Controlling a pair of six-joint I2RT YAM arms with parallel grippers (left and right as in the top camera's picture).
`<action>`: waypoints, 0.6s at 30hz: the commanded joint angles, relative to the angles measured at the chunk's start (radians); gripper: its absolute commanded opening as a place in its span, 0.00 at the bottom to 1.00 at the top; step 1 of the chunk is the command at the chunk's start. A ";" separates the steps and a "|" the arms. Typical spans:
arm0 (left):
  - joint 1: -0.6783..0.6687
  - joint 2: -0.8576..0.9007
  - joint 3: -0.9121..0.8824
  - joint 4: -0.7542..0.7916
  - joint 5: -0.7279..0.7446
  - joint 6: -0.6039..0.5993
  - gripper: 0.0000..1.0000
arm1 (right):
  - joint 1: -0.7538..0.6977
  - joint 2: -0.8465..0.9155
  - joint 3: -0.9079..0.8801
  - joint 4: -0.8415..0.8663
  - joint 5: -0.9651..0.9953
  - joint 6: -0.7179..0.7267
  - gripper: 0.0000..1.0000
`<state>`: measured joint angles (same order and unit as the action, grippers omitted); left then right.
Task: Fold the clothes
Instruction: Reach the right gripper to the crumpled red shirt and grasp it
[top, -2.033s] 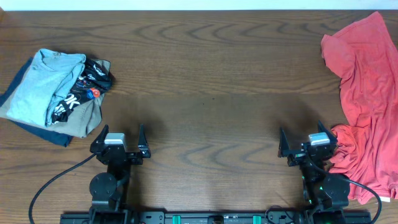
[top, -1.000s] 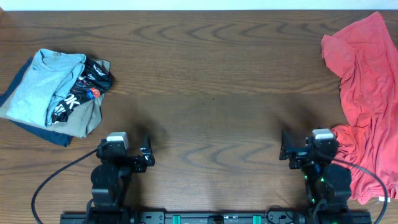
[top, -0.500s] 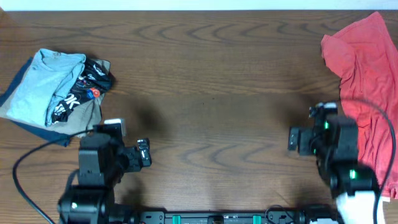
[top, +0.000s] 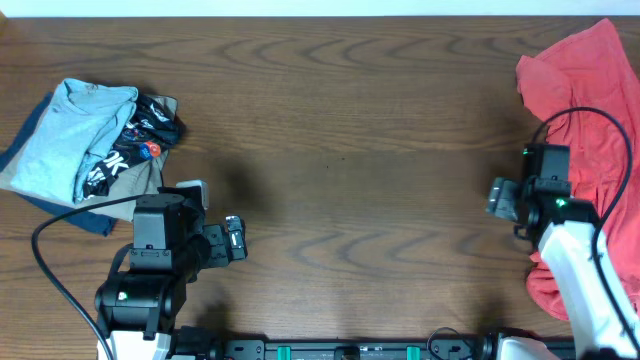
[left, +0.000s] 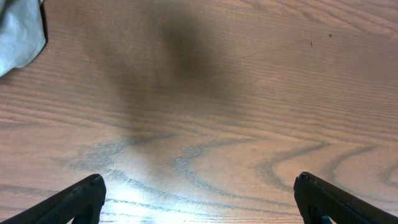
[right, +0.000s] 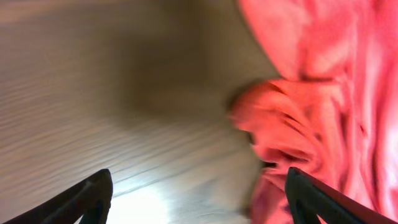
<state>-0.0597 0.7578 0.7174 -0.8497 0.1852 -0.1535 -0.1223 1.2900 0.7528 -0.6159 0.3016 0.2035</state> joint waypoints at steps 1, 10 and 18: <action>0.005 0.002 0.018 -0.002 0.013 -0.002 0.98 | -0.073 0.078 0.017 0.025 0.090 0.097 0.83; 0.005 0.005 0.018 -0.002 0.013 -0.002 0.98 | -0.168 0.271 0.017 0.096 0.084 0.097 0.62; 0.005 0.006 0.018 -0.002 0.013 -0.002 0.98 | -0.186 0.312 0.018 0.130 -0.015 0.143 0.01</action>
<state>-0.0597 0.7631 0.7174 -0.8497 0.1852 -0.1539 -0.3016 1.6032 0.7528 -0.5034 0.3515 0.3180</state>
